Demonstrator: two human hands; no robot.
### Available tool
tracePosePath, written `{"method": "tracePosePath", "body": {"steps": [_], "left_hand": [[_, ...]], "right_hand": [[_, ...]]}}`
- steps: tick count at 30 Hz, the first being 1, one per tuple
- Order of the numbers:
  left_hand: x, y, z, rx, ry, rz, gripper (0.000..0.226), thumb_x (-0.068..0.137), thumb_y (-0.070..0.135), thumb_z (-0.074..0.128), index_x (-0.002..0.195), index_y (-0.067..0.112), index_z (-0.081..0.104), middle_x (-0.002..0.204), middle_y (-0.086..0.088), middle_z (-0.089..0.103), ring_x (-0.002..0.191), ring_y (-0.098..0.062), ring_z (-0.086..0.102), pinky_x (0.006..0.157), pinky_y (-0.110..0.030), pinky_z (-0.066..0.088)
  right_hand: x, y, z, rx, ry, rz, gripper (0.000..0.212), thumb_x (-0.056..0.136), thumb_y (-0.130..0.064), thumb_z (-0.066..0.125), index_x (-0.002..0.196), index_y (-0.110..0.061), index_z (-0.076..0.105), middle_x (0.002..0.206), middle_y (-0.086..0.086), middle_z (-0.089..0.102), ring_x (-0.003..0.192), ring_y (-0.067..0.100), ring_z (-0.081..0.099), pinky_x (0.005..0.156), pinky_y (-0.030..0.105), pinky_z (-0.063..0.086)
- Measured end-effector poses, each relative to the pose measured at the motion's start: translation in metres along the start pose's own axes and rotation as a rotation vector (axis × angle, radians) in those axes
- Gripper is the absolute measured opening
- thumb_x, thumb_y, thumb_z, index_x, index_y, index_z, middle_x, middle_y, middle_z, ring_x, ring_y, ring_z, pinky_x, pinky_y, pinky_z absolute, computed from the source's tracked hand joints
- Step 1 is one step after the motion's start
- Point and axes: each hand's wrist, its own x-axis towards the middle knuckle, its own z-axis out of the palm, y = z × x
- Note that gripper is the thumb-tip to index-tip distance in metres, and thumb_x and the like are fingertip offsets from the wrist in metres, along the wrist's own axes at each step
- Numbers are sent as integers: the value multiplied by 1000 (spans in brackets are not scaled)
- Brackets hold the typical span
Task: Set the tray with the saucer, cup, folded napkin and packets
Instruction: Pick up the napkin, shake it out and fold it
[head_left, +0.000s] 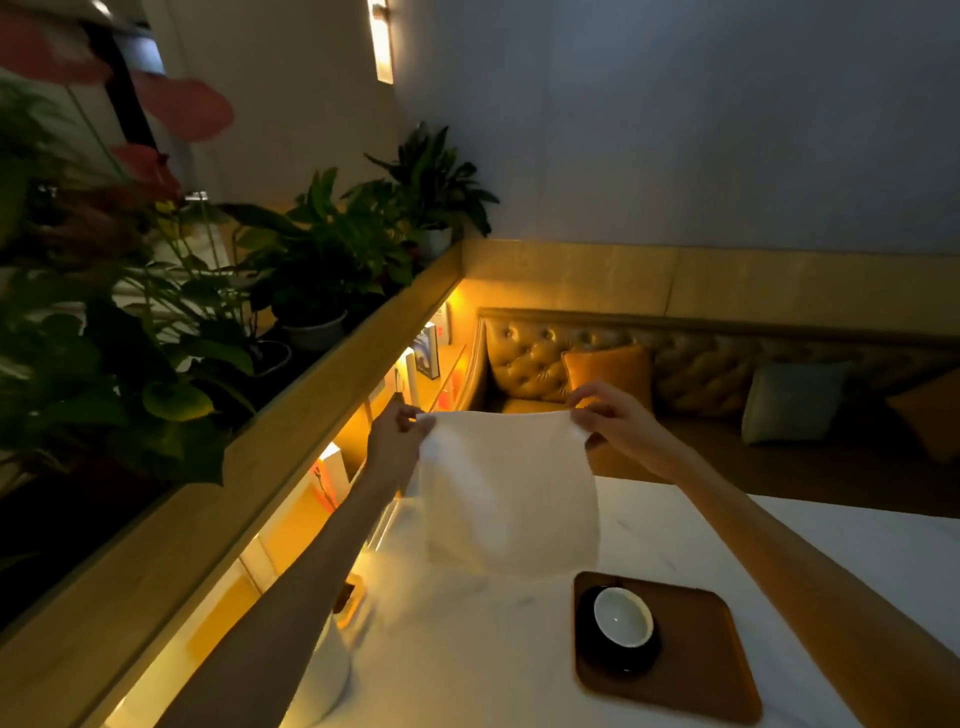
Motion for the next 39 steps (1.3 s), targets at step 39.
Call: {"method": "tracePosePath", "body": {"steps": [39], "left_hand": [[-60,66,45,-360,-380,167,23,94,10,59,97,30,72,95,3,75,90,-11,74,69,-20,59]], "right_hand": [[-13,-63,38,-526,134,-365,19,80,-37,71,91,-32,56,86,-17,59,81,6,62,72,25,59]]}}
